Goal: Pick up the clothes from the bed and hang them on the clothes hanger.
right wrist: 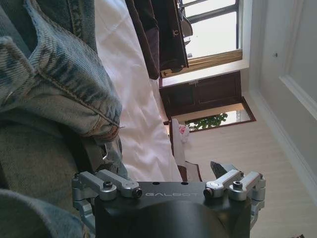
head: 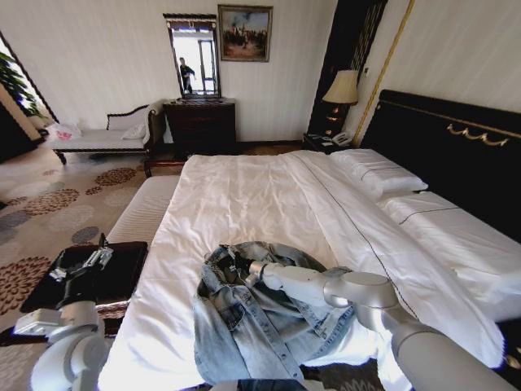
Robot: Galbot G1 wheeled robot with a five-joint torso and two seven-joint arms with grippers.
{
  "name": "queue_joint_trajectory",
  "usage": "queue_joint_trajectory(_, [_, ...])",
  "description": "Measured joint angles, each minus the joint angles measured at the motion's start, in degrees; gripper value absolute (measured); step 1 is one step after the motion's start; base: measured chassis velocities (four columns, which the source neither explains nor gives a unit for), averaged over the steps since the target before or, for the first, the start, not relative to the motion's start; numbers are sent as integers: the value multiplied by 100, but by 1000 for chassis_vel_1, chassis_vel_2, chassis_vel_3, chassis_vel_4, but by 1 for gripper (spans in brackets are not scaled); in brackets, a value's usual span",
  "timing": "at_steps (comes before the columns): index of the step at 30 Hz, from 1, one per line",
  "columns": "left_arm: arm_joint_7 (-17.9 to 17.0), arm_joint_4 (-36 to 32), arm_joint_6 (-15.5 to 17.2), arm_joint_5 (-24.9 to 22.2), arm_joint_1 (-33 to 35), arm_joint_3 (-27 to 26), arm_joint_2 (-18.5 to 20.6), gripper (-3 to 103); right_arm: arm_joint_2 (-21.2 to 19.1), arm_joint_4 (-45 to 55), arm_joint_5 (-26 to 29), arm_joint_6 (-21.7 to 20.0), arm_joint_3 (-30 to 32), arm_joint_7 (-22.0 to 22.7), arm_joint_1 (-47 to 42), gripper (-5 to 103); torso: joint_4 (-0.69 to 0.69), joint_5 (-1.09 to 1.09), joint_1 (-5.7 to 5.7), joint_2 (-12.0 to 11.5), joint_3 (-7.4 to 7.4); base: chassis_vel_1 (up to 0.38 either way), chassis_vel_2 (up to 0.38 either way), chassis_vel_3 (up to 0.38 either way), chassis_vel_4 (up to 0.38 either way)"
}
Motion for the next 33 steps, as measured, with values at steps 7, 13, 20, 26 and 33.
queue_joint_trajectory(7, [-4, 9, 20, 49, -65, 94, -11, 100, -37, -3, -56, 1, -12, 39, -117, 103, -1, 0, 0, 0, 0, 0, 0, 0, 0])
queue_joint_trajectory(13, [-10, 26, 27, 44, -59, 50, 19, 100, -28, 81, -91, -106, -193, 140, -175, 96, 0, 0, 0, 0, 0, 0, 0, 0, 0])
queue_joint_trajectory(20, [-11, 94, 11, 24, -50, 0, 56, 100, 66, -26, 96, -818, -468, 568, -269, 100, 0, 0, -1, 0, 0, 0, 0, 0, 0])
queue_joint_trajectory(26, [-11, 111, 11, 30, -84, 44, 54, 100, 318, -418, 55, -1057, -578, 670, -235, 100, 0, 0, -1, 0, 0, 0, 0, 0, 0])
queue_joint_trajectory(33, [-10, 139, 11, 20, -86, 27, 65, 100, 502, -708, -102, -1165, -704, 703, -172, 100, -1, -2, -1, 0, 0, 0, 0, 0, 0])
